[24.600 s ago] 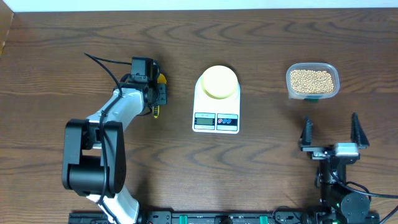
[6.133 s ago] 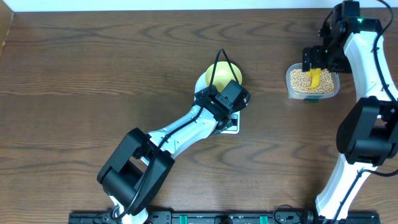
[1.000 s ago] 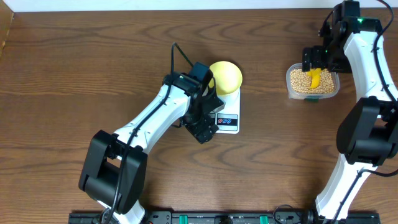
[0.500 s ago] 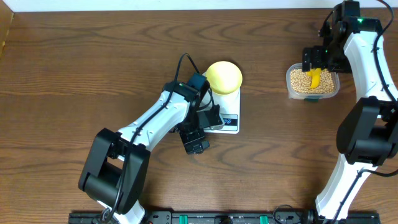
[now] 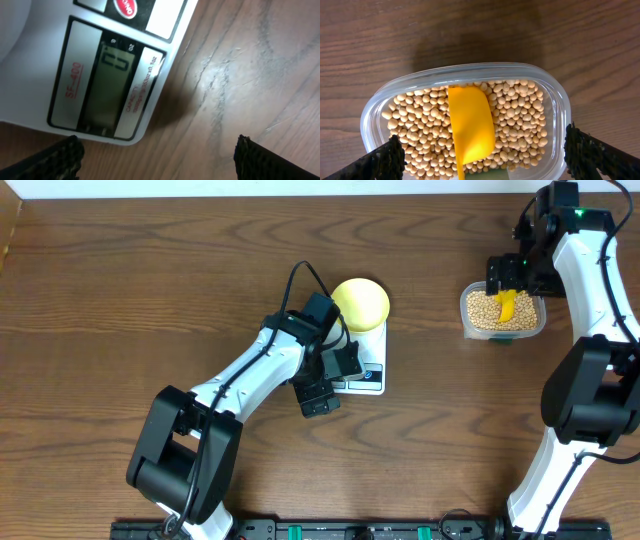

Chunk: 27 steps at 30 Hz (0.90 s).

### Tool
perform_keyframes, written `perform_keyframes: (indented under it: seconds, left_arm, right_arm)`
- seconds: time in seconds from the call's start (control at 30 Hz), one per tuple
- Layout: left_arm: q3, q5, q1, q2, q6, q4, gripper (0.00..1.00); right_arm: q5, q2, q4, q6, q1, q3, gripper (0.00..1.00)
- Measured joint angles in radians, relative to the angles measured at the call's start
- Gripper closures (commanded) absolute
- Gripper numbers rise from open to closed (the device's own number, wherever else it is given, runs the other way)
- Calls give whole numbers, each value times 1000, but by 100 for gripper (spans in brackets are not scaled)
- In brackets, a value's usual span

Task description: Scoop item into bowl and weigh 50g on scale

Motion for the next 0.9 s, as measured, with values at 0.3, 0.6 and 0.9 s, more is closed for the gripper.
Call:
perform_keyframes:
  seconds: [0.3, 0.6, 0.9]
  left_arm:
    - [-46, -13, 0, 0, 1, 79, 2]
    - [-106, -29, 4, -24, 1, 166, 2]
    - [-115, -39, 16, -24, 0, 166, 2]
  right_arm:
    - [0, 0, 0, 0, 0, 0, 1]
    - [0, 0, 0, 0, 0, 0, 1]
    - [0, 0, 0, 0, 0, 0, 1]
